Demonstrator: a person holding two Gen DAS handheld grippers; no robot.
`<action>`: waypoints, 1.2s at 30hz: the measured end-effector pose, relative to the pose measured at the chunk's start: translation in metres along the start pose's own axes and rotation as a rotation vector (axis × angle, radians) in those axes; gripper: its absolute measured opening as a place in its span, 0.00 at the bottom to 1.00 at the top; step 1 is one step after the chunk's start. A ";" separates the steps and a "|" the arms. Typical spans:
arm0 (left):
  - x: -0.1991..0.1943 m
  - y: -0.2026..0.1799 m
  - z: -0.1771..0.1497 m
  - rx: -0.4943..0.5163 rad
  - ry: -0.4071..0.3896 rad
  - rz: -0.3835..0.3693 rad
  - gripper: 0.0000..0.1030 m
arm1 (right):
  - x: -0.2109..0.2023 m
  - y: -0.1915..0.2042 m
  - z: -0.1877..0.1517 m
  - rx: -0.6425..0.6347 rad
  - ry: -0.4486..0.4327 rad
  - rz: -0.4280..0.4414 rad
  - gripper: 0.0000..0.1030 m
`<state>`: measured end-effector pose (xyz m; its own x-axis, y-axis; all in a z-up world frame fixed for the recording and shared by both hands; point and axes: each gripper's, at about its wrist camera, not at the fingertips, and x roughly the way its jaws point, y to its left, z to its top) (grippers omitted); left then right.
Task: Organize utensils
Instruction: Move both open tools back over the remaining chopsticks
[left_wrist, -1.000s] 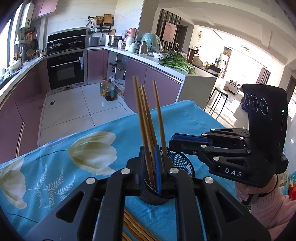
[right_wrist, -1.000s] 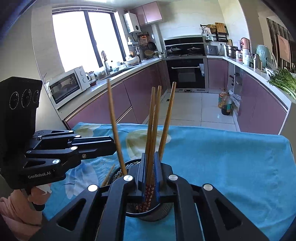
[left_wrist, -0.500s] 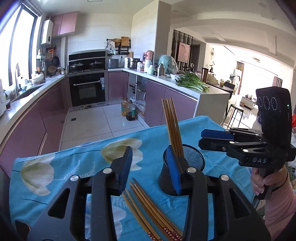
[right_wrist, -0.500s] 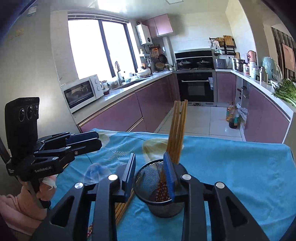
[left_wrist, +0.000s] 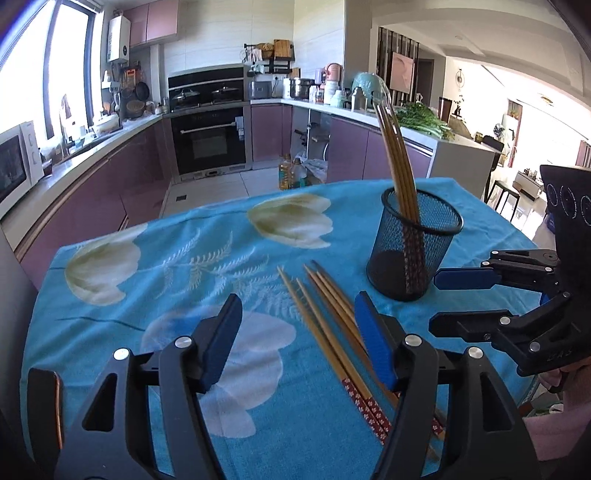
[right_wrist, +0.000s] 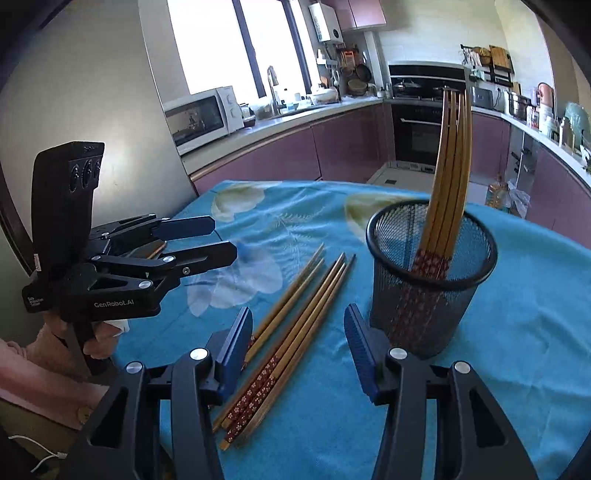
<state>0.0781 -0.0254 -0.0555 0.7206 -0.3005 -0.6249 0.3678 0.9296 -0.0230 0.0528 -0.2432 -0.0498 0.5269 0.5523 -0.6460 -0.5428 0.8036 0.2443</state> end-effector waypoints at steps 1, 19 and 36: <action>0.006 -0.001 -0.006 0.000 0.020 0.002 0.60 | 0.005 -0.002 -0.003 0.010 0.016 0.000 0.48; 0.057 -0.009 -0.022 -0.014 0.195 -0.017 0.54 | 0.034 -0.004 -0.020 0.062 0.107 -0.070 0.47; 0.072 -0.008 -0.019 -0.017 0.239 -0.013 0.53 | 0.043 -0.001 -0.019 0.049 0.131 -0.129 0.41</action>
<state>0.1155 -0.0504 -0.1154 0.5549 -0.2556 -0.7917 0.3648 0.9300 -0.0446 0.0637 -0.2246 -0.0915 0.4985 0.4133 -0.7620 -0.4425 0.8772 0.1863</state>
